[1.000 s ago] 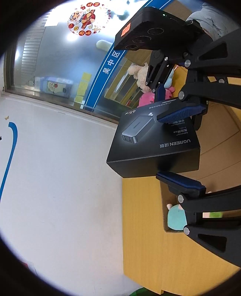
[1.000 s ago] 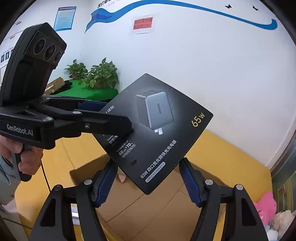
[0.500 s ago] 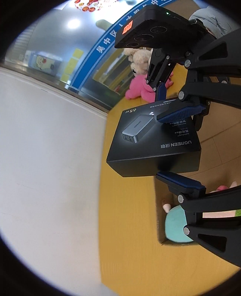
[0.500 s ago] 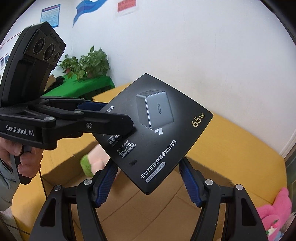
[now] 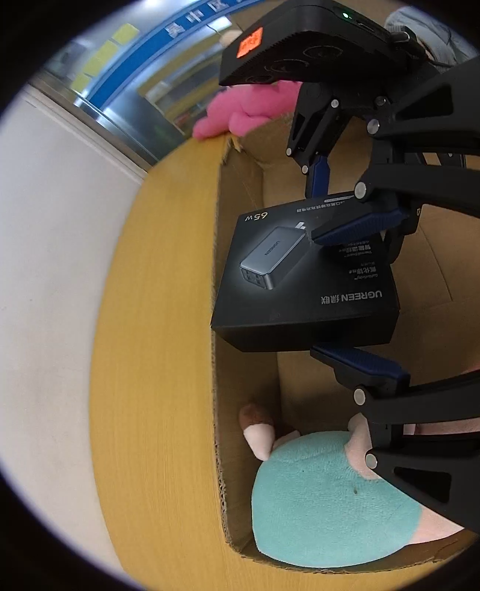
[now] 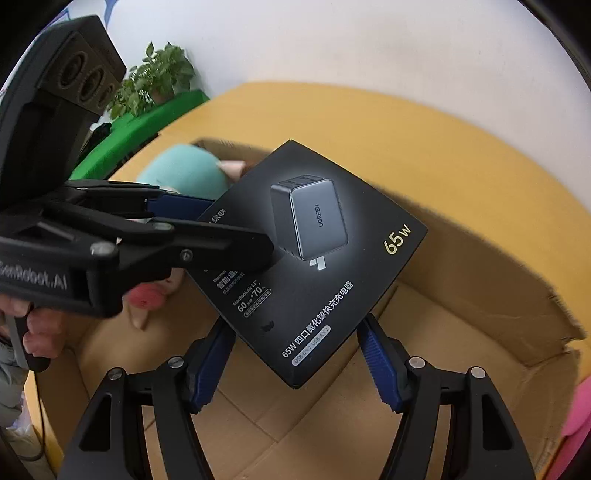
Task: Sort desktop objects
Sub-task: 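Lift the charger box with both grippers and lower it into the cardboard box, then open both grippers to release the charger box beside the plush pig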
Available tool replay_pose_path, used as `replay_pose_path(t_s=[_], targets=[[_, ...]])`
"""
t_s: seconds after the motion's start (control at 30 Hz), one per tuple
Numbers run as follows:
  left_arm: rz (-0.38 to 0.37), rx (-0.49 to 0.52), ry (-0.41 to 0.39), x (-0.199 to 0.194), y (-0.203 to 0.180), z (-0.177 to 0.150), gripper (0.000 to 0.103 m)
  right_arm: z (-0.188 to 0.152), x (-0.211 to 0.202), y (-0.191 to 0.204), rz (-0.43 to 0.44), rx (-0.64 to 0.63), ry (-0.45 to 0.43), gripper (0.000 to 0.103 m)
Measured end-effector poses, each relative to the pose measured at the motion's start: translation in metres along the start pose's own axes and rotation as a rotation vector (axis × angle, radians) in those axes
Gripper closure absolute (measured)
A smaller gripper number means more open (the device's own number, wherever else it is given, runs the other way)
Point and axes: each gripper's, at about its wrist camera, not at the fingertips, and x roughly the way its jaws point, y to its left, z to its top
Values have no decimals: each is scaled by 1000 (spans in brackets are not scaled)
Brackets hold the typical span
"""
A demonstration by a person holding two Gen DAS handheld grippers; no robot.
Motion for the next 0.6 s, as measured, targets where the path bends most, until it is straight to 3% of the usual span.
replay_pose_path(t_s=[0.23, 0.37, 0.5, 0.6], targets=[[165, 53, 85, 21, -16, 6, 51, -7, 26, -5, 11, 58, 41, 39], [239, 81, 96, 20, -20, 5, 51, -18, 3, -6, -9, 76, 28, 38], [193, 0, 38, -13, -9, 6, 51, -29, -15, -6, -16, 117, 21, 34], [149, -1, -114, -74, -13, -4, 51, -37, -36, 8, -98, 144, -13, 27]])
